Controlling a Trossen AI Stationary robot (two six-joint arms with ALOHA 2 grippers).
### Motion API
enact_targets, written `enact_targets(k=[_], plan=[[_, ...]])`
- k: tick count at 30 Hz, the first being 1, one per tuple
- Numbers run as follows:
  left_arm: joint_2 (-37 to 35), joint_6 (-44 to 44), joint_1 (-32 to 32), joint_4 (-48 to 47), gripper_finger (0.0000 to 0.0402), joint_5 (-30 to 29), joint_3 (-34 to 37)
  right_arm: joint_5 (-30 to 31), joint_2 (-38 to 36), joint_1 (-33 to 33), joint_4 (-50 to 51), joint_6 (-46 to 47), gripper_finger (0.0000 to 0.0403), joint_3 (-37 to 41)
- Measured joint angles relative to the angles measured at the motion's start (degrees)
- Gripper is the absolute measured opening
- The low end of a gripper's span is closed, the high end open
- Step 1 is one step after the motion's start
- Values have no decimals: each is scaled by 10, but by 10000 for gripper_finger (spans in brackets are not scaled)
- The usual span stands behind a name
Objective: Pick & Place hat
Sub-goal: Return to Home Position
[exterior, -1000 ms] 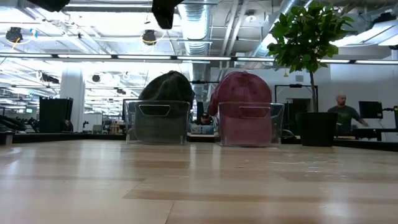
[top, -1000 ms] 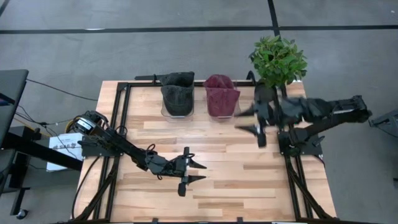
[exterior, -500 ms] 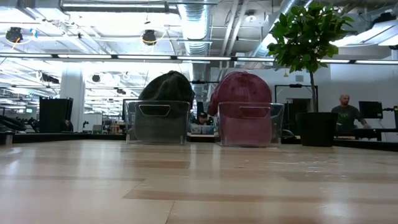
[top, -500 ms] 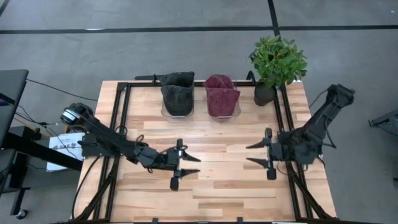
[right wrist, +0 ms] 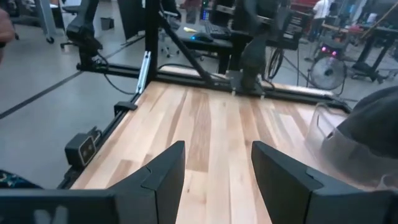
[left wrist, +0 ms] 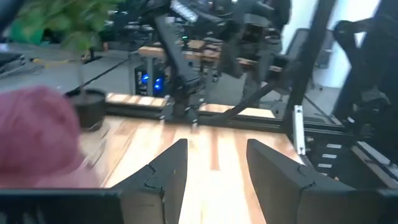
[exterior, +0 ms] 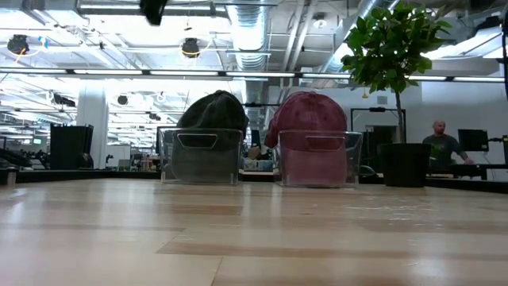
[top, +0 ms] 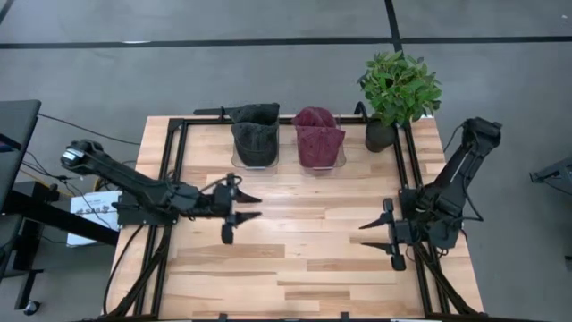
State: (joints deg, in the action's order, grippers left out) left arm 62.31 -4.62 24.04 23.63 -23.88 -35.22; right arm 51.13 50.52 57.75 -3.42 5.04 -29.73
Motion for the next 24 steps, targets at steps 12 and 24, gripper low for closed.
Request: enact_targets(k=[12,24], plan=[[-122,-77,-19,189,163,2,247,-122,-18,-14,-89,6,186,88],[-125,-83,-19,308,163,2,344,-242,-153,-100,-156,-19,190,204]])
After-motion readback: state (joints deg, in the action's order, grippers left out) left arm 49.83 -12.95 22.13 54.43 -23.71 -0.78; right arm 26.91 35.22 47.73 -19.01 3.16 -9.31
